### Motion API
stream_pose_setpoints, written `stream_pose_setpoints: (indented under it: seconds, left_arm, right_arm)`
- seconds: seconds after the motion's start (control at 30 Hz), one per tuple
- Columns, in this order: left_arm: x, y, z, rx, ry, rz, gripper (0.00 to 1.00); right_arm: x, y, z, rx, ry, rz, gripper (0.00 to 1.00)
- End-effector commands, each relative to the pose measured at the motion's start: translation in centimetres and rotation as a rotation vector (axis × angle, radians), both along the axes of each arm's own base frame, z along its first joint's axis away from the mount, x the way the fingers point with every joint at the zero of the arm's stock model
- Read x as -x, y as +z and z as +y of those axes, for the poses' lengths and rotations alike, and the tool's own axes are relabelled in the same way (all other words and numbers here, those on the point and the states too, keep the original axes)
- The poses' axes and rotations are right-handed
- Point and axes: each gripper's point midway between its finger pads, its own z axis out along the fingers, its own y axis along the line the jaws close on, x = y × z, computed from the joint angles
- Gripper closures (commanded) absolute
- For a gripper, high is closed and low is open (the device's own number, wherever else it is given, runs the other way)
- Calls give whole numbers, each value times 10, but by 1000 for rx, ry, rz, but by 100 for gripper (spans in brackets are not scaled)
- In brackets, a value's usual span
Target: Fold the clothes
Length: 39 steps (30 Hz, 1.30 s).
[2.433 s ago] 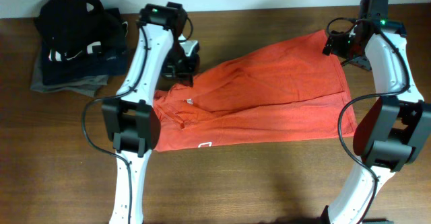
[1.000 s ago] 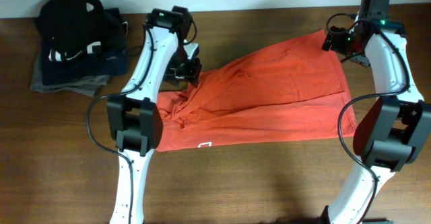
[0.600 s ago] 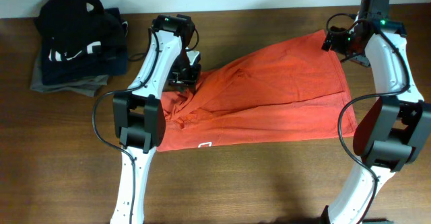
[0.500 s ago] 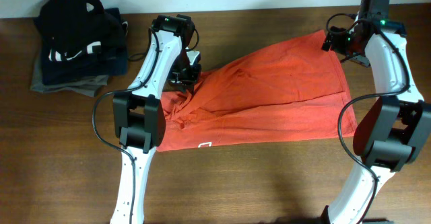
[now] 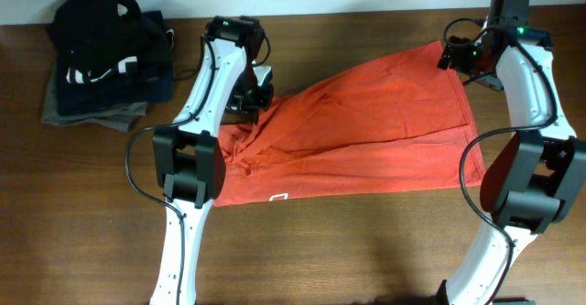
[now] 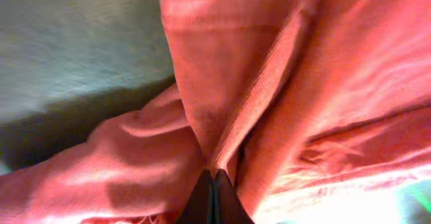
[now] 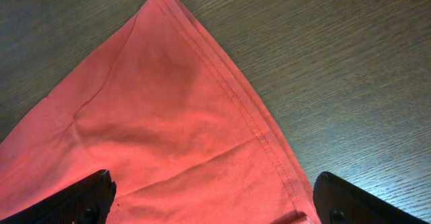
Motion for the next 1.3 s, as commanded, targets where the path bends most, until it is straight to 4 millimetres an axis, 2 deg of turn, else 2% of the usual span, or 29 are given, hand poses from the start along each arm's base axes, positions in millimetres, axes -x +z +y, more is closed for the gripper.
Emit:
stream_pose_setpoints:
  seconds: [0.0, 0.13, 0.23, 0.4, 0.57, 0.73, 0.83, 0.97, 1.1, 1.2, 1.27]
  left_arm:
    - [-21, 34, -1, 0, -18, -138, 100]
    - [-33, 64, -3, 17, -11, -235, 100]
    - [-31, 76, -12, 60, -14, -251, 100]
    - [-18, 94, -43, 176, -48, -247, 100]
    - [-3, 114, -68, 207, -105, -275, 100]
    - [16, 125, -80, 209, -141, -266, 100]
    - [31, 116, -76, 185, -143, -200, 100]
    - [65, 86, -60, 123, -135, -38, 100]
    - [96, 46, -25, -44, -141, 108, 99]
    - [102, 26, -2, -167, -147, 143, 98]
    - [99, 22, 13, -253, -105, 129, 95]
  right_arm:
    - [-3, 4, -1, 1, 7, -11, 1]
    - [-2, 3, -1, 0, 7, -8, 1]
    - [-1, 3, 0, -1, 7, -4, 1]
    - [0, 2, 0, -2, 7, 4, 1]
    - [2, 1, 0, -4, 7, 11, 1]
    - [2, 1, 0, -1, 5, 10, 1]
    - [0, 2, -1, 1, 4, 4, 1]
    - [0, 2, -2, 1, 3, 3, 2]
    - [-2, 3, -2, 3, 3, -5, 1]
    - [-5, 5, -2, 4, 5, -22, 1]
    - [-8, 6, -1, -4, 10, -36, 1]
